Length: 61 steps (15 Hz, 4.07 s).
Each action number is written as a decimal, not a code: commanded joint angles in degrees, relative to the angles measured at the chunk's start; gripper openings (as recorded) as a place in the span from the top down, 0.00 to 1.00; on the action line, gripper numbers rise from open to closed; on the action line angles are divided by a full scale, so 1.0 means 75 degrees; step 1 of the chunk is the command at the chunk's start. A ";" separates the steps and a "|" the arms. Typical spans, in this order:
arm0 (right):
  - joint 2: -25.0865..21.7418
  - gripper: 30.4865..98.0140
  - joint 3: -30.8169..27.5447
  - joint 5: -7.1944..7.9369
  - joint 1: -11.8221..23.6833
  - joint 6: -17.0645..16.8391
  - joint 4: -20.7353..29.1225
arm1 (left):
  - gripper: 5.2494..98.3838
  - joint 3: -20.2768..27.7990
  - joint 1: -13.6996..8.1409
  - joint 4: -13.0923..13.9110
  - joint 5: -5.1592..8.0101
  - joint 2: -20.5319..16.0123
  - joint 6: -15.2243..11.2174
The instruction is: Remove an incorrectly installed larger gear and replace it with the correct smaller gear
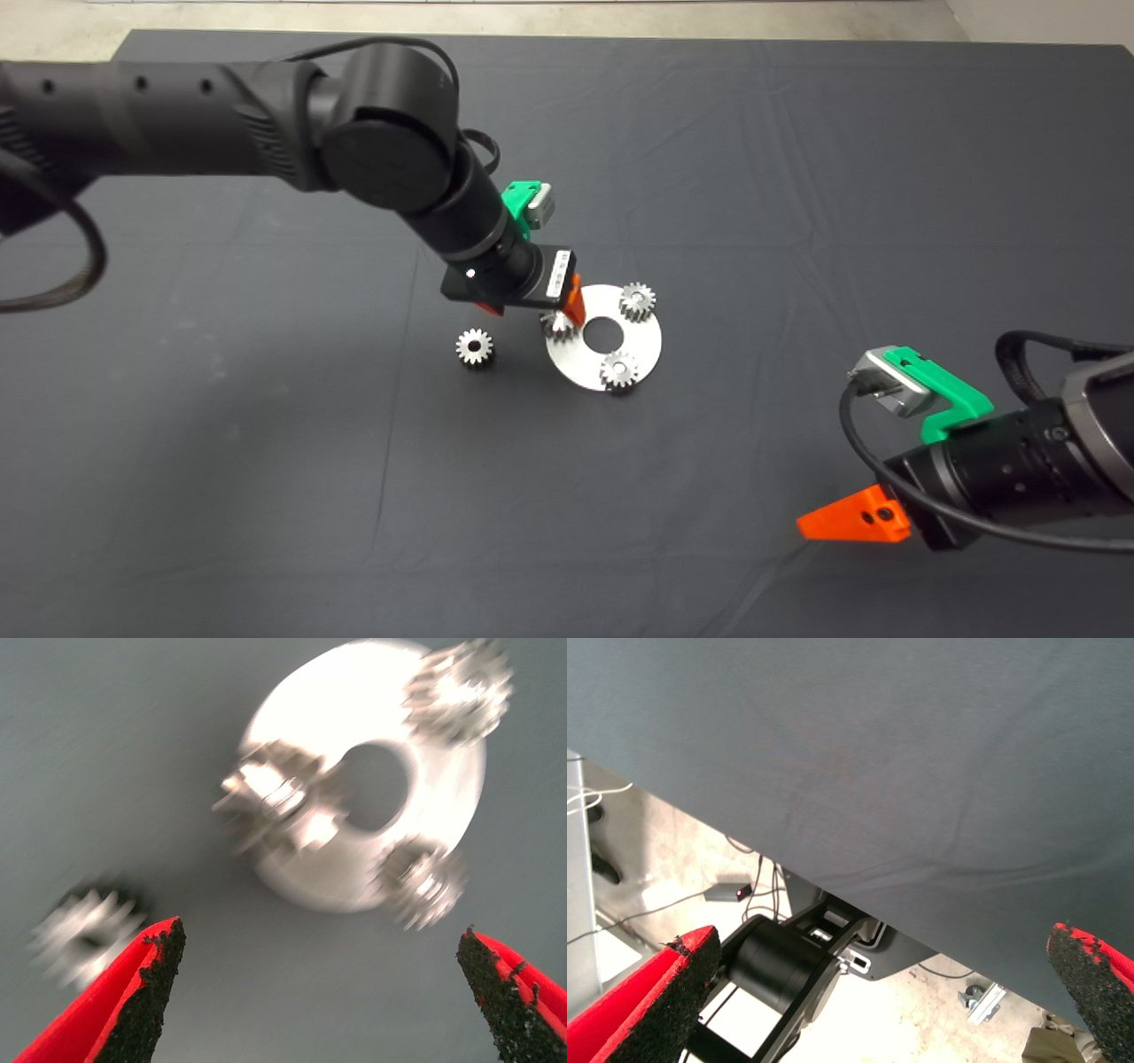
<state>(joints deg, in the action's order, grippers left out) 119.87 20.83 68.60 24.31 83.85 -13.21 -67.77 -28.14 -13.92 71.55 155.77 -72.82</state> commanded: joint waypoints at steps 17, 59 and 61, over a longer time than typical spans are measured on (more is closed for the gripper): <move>-0.0074 0.00 -0.0108 -0.0017 0.0111 0.0047 0.0202 | 0.21 -0.2435 0.0282 0.0954 0.1851 0.1035 0.1447; -0.0179 0.00 -0.0120 0.0053 0.0181 0.0000 0.0226 | 0.50 -0.3185 0.0880 -0.0031 0.1136 0.1574 0.1530; -0.0179 0.00 -0.0120 0.0053 0.0179 0.0000 0.0226 | 0.51 -0.3173 0.0880 -0.0092 0.1148 0.1585 0.1530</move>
<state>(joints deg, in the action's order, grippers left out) 118.86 20.50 69.23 24.33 83.87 -13.20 -91.83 -20.81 -13.39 79.30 167.61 -61.77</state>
